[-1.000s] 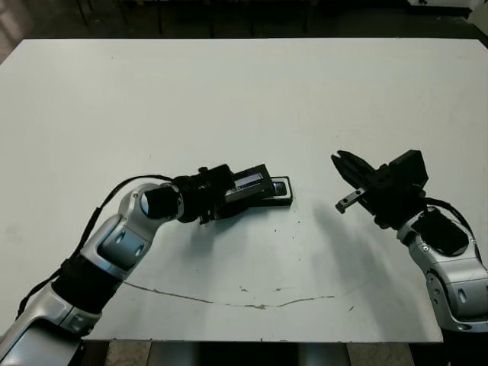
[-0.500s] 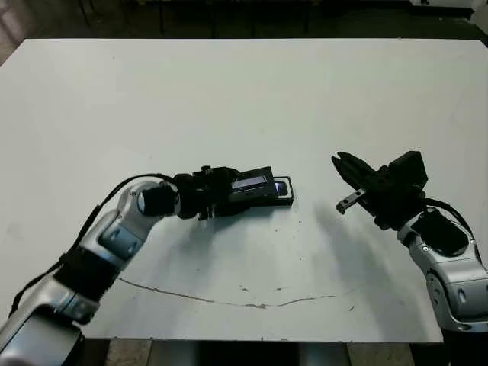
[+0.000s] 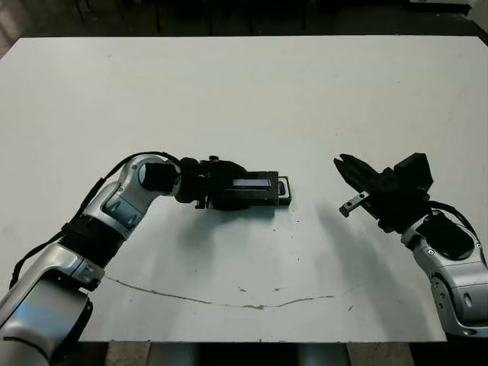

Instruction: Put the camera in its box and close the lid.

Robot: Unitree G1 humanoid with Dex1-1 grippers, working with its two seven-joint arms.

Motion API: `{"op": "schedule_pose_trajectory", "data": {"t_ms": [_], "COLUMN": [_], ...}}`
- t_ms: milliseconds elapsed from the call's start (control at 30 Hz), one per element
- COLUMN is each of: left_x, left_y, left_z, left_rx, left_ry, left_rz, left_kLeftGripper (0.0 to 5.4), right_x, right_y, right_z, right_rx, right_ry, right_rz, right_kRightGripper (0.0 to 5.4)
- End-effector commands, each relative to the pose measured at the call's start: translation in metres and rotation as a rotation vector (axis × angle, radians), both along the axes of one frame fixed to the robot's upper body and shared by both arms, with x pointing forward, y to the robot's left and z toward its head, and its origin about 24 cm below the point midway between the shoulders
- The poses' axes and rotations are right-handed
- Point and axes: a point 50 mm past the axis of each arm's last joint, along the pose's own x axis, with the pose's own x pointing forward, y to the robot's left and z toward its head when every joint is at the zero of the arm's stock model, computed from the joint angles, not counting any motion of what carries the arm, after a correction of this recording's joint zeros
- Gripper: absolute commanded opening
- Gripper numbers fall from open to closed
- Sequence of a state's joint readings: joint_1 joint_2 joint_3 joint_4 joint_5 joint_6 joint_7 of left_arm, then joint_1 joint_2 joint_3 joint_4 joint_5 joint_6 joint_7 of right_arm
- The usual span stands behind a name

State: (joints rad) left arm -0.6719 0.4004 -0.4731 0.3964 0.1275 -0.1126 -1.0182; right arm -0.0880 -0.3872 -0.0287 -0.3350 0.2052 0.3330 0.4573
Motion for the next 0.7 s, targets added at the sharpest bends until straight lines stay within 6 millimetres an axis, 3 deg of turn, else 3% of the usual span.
{"op": "schedule_pose_trajectory", "data": {"t_ms": [33, 400, 700], "left_x": [0.003, 0.006, 0.000], "left_y": [0.021, 0.018, -0.004], "left_z": [-0.024, -0.043, -0.047], "left_rx": [0.078, -0.042, -0.095], "left_ry": [0.133, 0.252, 0.302], "left_rz": [0.115, 0.204, 0.161], "left_kLeftGripper": [2.73, 2.73, 2.73], "right_x": [-0.002, -0.004, -0.004], "right_y": [-0.004, -0.007, -0.007], "right_z": [-0.005, -0.005, -0.005], "right_rx": [-0.005, -0.013, -0.005], "right_ry": [0.032, 0.032, 0.037], "right_rz": [-0.009, -0.015, -0.007], "right_kRightGripper": [0.00, 0.00, 0.00]}}
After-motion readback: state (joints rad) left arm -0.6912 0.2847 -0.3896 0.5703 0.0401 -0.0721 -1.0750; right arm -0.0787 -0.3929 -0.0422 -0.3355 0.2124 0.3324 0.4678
